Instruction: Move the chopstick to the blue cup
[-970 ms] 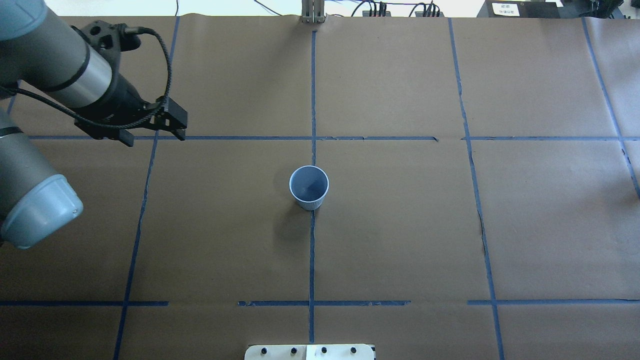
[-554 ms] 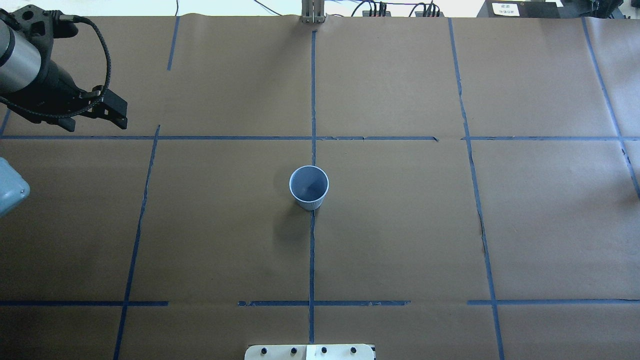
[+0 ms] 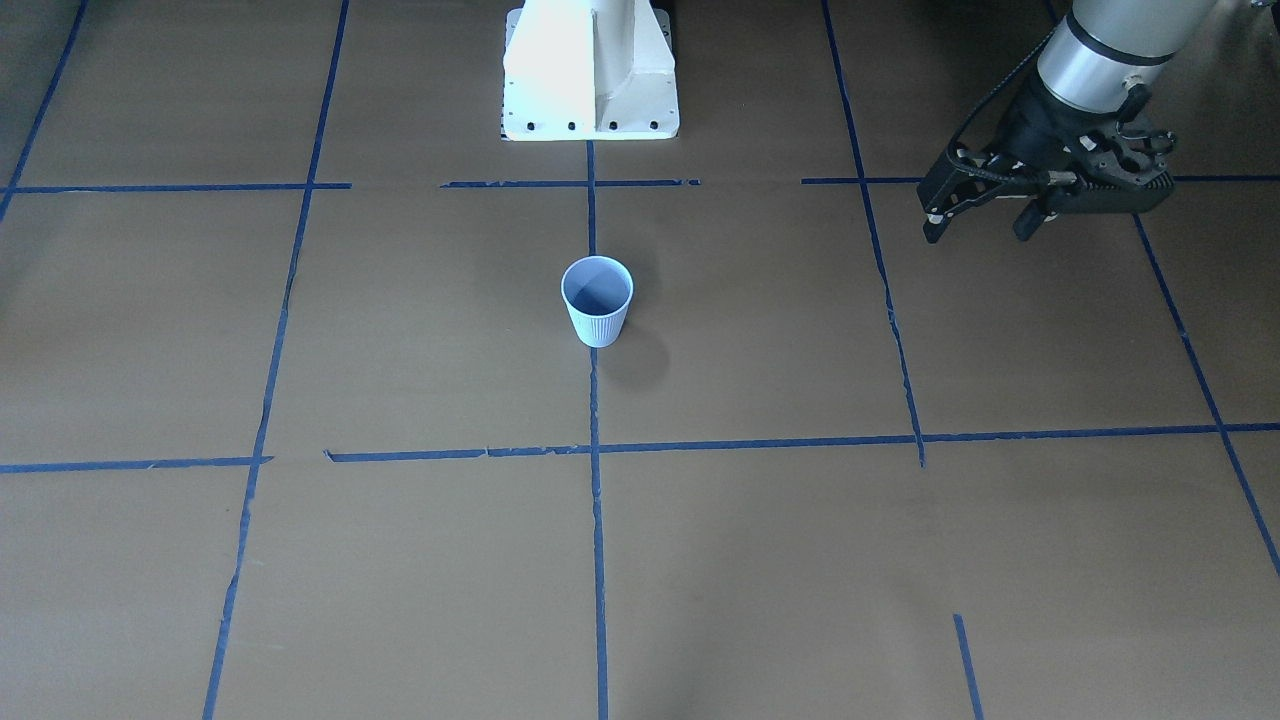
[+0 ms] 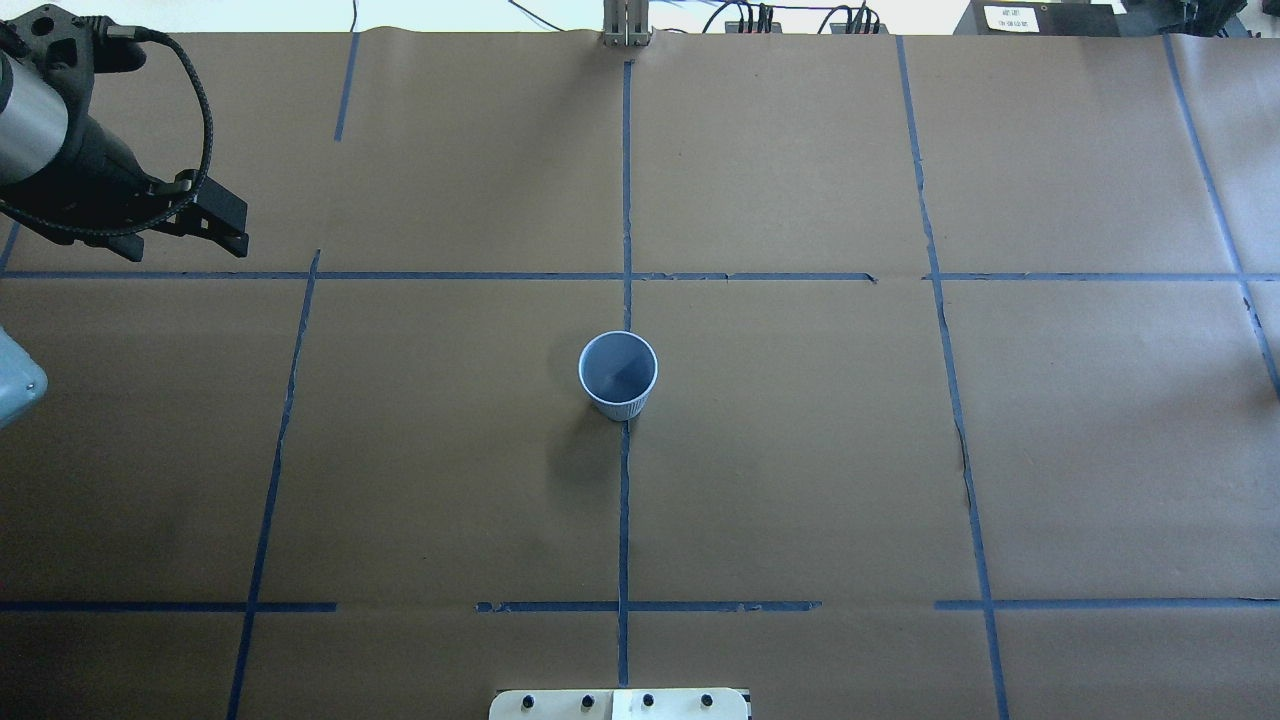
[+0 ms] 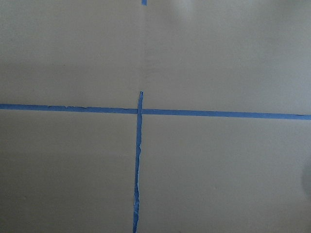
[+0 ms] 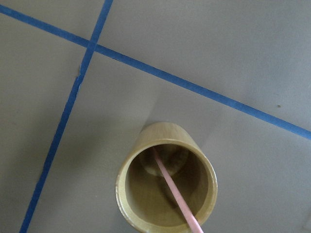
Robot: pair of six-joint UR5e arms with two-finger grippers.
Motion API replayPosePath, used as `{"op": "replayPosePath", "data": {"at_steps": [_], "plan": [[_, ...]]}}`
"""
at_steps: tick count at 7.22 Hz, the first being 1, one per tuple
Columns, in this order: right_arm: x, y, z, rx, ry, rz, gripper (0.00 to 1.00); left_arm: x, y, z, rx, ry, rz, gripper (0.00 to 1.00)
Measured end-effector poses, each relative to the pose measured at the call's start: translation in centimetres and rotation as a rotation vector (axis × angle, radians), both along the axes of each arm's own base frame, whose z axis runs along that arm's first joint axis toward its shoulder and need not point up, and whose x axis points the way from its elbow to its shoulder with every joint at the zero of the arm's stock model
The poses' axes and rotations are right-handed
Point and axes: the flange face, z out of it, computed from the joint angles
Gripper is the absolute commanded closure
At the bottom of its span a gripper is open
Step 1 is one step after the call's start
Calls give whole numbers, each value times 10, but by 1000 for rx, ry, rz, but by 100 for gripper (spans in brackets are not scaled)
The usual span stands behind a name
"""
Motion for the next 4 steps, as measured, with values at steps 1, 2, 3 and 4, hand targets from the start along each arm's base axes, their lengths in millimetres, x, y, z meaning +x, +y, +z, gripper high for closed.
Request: {"op": "replayPosePath", "data": {"at_steps": [1,2,3,4], "plan": [[1,3,5,-9,-1,-1,2,-1,2,-3,3,4,-2,0],[1,6,10,-18,-2,-1,7,-3,4,-5,7,9,-3,0],[0,11,15,-29,-4,0,21,-5,8,-7,11,13,-3,0],[0,15,20,-40,-5,2,40,-7,11,-9,16,16,-3,0]]}}
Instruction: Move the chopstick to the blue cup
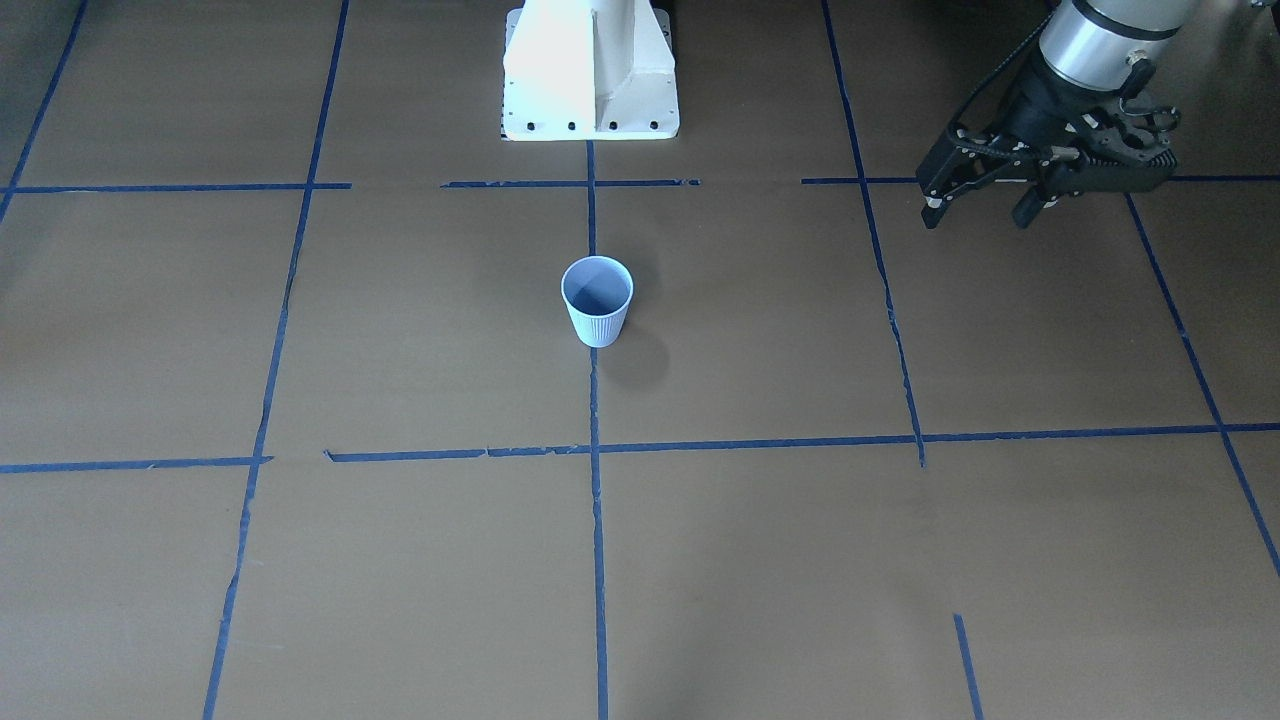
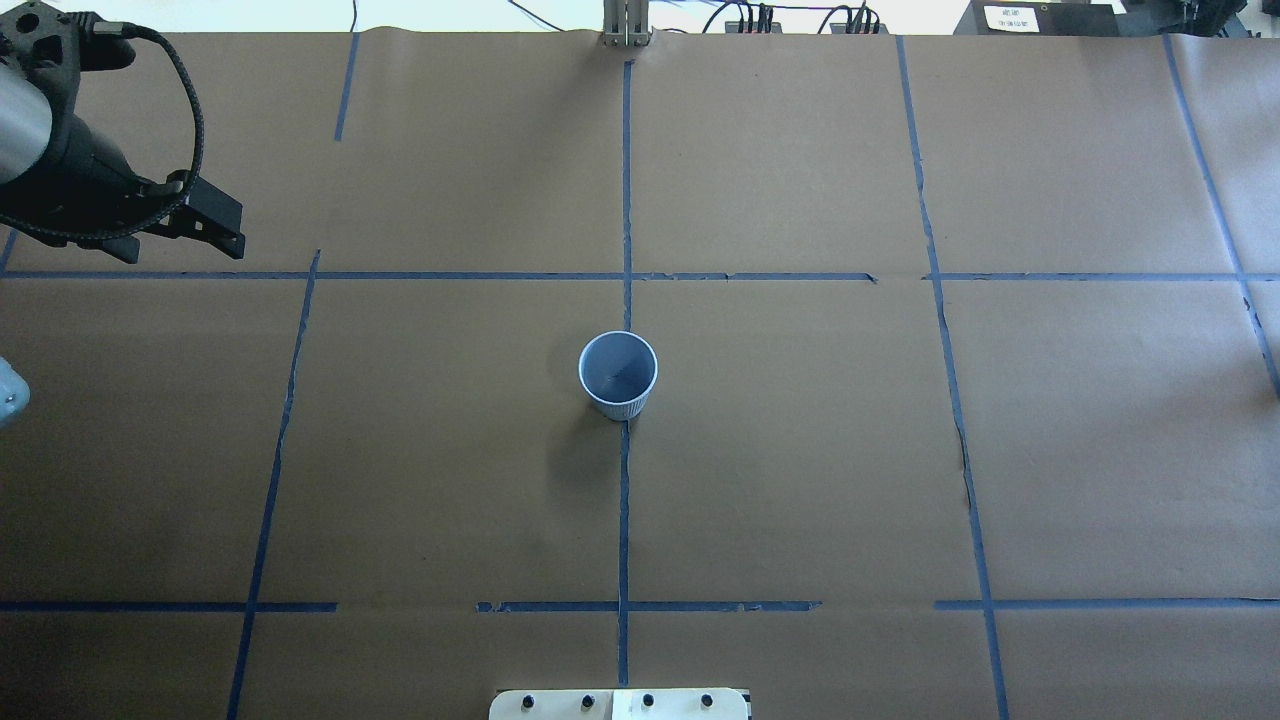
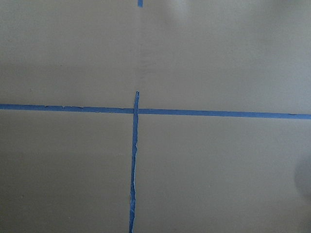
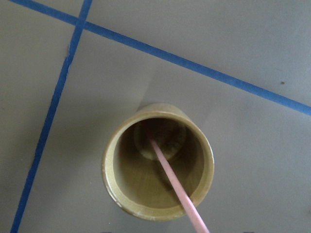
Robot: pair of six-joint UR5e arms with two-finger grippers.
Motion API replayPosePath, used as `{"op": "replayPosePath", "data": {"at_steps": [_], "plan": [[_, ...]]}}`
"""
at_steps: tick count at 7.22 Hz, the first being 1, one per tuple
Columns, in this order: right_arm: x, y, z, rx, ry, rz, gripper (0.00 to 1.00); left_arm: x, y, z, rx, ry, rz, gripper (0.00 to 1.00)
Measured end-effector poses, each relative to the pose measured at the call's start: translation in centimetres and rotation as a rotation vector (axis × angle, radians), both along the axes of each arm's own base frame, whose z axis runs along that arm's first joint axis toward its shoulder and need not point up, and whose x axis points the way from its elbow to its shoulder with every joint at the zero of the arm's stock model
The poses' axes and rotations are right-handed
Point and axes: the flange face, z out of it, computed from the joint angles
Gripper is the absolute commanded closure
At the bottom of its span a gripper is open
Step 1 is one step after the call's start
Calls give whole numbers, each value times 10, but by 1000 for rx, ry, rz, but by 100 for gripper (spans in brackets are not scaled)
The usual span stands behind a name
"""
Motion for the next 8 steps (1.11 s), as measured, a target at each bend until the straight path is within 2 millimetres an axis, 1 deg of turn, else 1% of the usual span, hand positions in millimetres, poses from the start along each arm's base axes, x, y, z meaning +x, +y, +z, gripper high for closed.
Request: {"op": "replayPosePath", "data": {"at_steps": [1,2,3,5,8], "plan": [[0,2,2,-7,0,3,51,-1,2,-2,4,3,0,0],[0,3,2,-9,0,5,59,-2,3,-2,6,5,0,0],[0,2,2,-9,0,7,63,-2,4,-3,6,5,0,0],[1,1,1,-8,1,10,65,-3,5,-4,8,7,-1,0],[5,2,0,-7,1,19,77,-7,10,-10,13,17,-6,0]]}}
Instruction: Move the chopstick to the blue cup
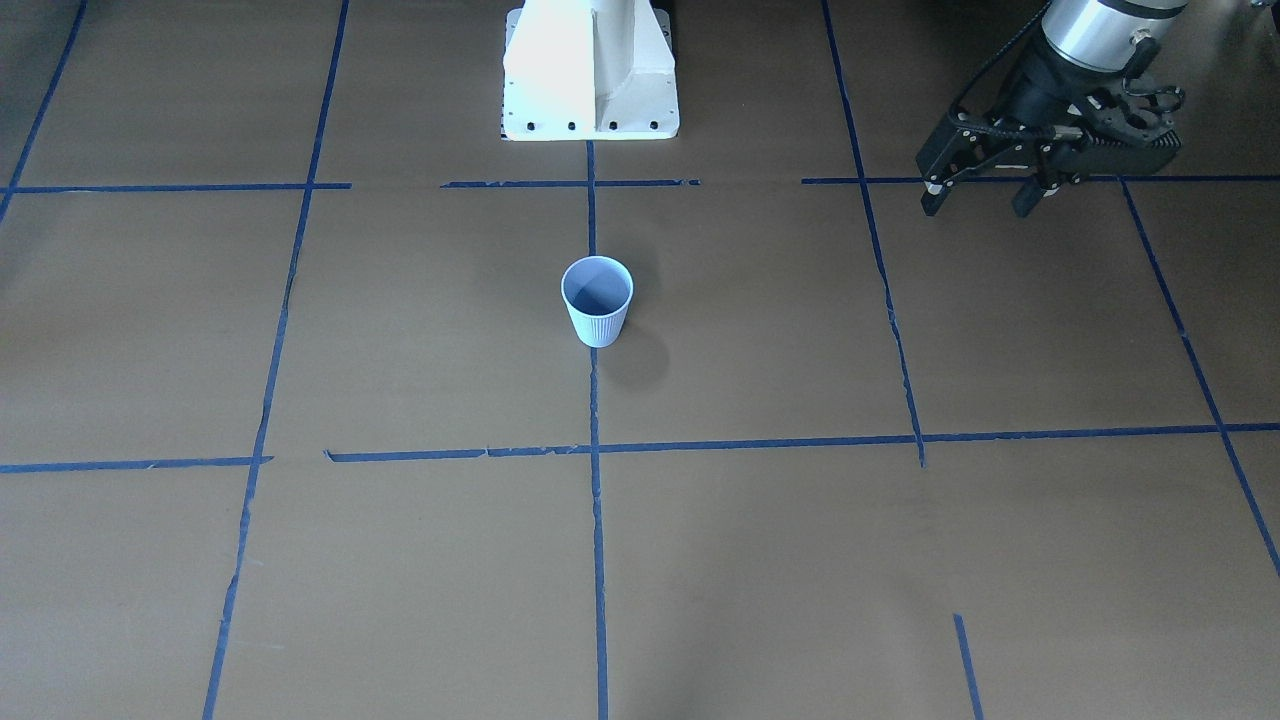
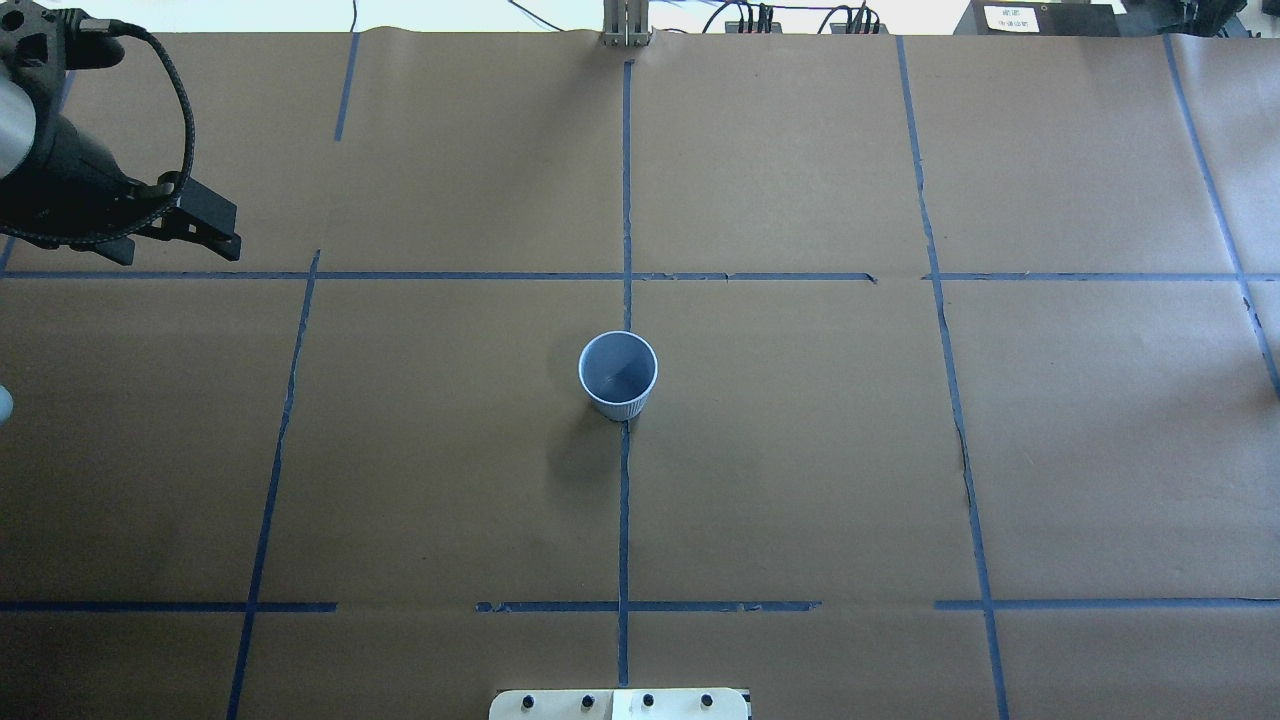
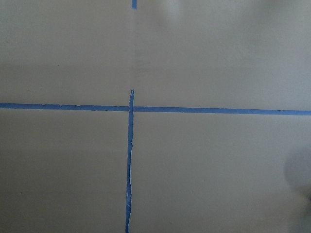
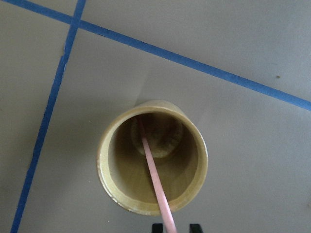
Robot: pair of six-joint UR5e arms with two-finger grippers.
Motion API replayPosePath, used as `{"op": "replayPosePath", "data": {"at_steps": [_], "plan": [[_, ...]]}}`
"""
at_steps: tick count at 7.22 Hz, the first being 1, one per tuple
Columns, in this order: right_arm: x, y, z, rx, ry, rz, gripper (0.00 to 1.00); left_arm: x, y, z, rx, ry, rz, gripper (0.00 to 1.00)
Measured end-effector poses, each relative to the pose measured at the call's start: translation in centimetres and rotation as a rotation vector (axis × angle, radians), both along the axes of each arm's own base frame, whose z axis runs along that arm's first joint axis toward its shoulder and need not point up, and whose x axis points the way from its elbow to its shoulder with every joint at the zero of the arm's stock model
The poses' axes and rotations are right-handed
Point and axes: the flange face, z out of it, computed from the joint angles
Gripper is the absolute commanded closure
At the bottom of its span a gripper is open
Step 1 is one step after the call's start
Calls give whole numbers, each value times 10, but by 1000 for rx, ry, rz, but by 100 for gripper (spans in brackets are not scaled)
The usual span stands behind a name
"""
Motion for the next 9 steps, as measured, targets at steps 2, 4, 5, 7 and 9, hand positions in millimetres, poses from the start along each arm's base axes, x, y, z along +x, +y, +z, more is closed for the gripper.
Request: {"op": "replayPosePath", "data": {"at_steps": [2,4,5,7,9], "plan": [[3,1,-1,3,-1,5,85,-2,4,-2,-9,8,-9,0],[5,1,-2,6,-1,10,98,-1,5,-3,-21,16,-9,0],[6,0,-4,11,-1,11,99,-2,5,-3,-23,18,-9,0],[8,-3,-12,28,4,12,99,-2,5,-3,-23,19,-9,0],[10,-3,-17,35,4,15,100,-1,6,-4,-23,20,-8,0]]}}
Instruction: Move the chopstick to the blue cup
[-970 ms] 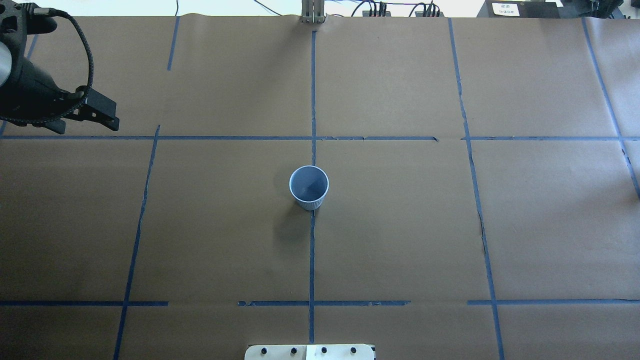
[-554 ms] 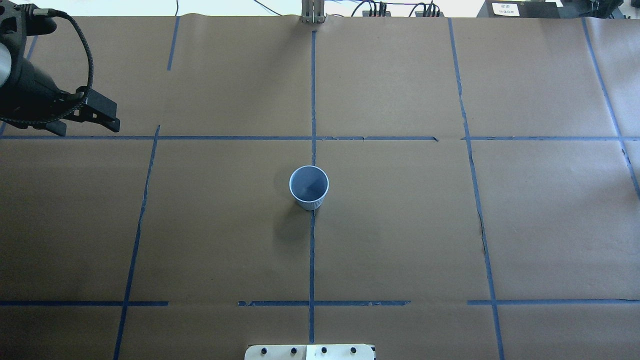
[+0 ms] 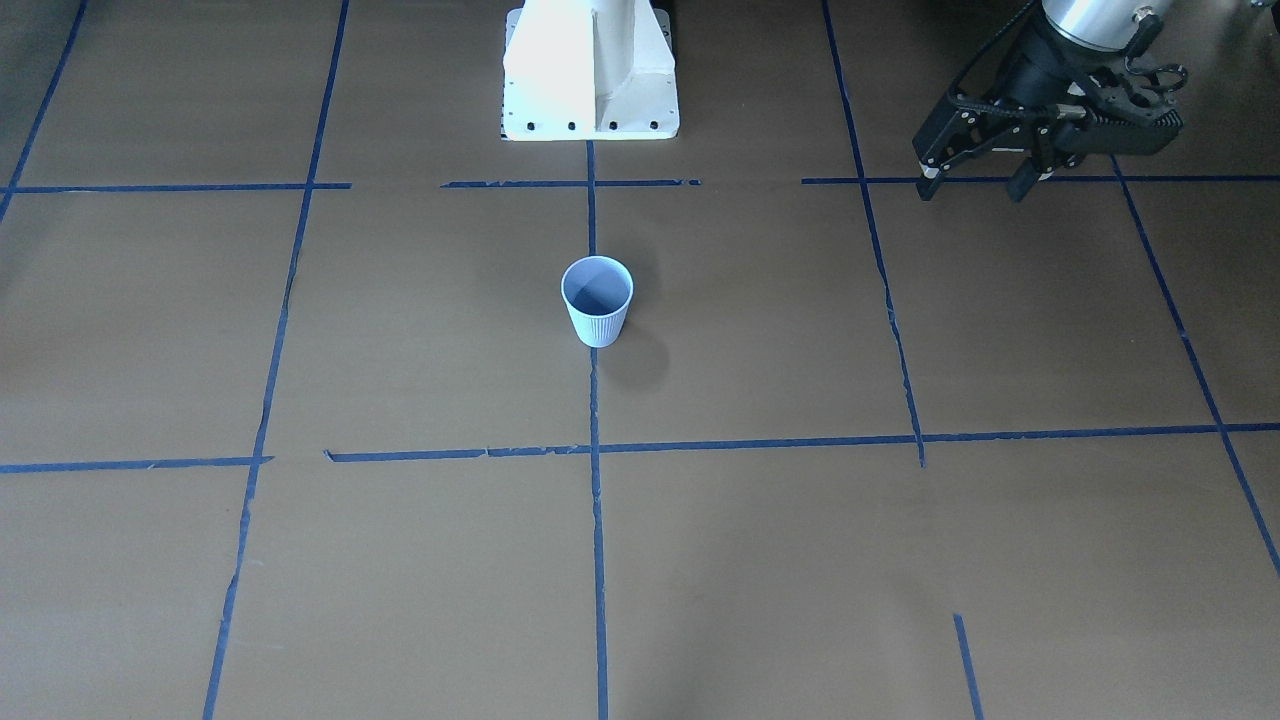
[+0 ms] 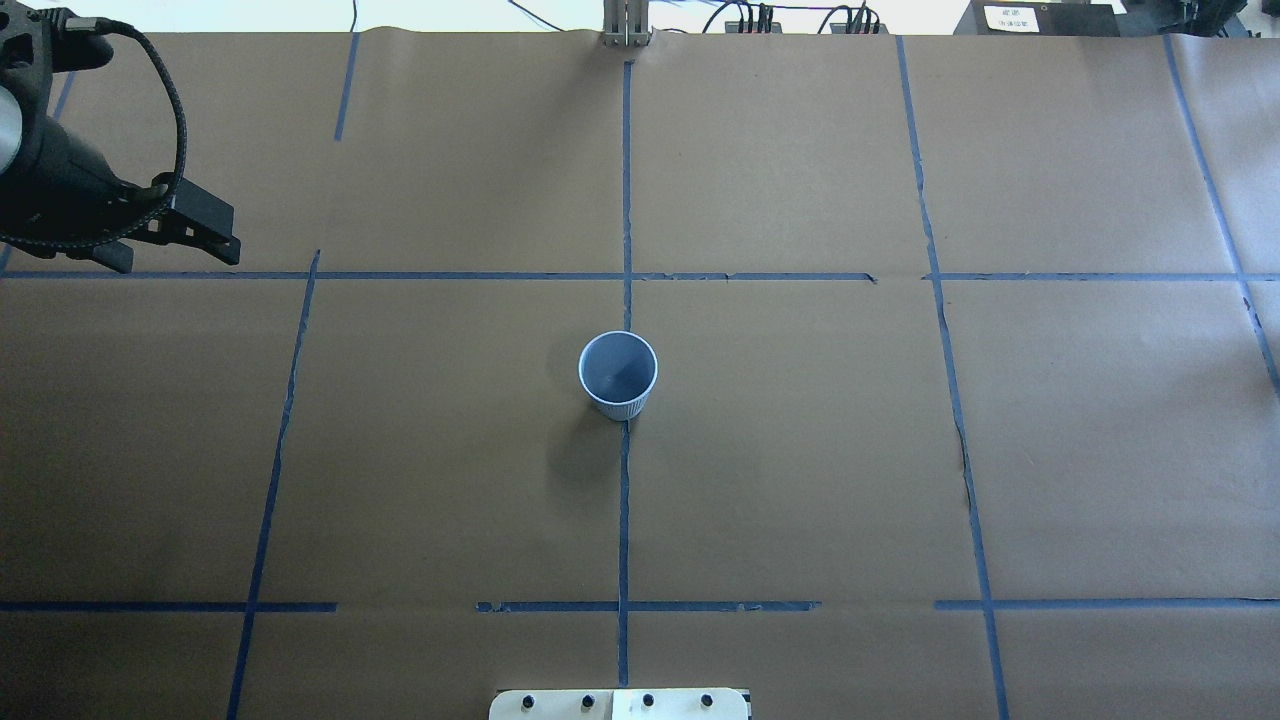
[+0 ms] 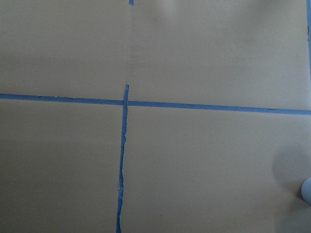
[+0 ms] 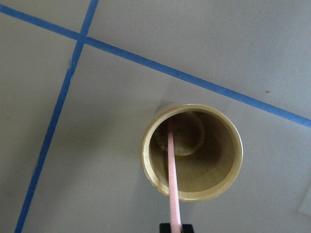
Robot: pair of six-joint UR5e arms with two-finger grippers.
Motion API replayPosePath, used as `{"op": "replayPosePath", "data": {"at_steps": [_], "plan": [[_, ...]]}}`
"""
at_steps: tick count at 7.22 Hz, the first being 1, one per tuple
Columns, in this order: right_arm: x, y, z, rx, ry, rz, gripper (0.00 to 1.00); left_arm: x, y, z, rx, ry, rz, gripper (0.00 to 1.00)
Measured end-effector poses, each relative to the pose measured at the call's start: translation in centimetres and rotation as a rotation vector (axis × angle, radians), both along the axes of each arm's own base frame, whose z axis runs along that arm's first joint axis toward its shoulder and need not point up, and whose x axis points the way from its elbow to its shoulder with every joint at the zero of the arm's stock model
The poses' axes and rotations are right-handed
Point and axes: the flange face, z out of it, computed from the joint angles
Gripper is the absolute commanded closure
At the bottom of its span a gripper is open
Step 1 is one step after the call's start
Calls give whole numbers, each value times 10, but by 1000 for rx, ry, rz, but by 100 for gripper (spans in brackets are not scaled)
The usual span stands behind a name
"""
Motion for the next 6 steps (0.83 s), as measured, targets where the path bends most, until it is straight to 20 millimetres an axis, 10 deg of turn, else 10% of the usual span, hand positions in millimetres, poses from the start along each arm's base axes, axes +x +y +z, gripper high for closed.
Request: {"op": "replayPosePath", "data": {"at_steps": [4,6], "plan": [[24,19,3,-50,9,44,100,-5,8,-12,10,21,-12,0],[39,24,-37,-104,20,60,100,-6,12,-15,6,34,-8,0]]}}
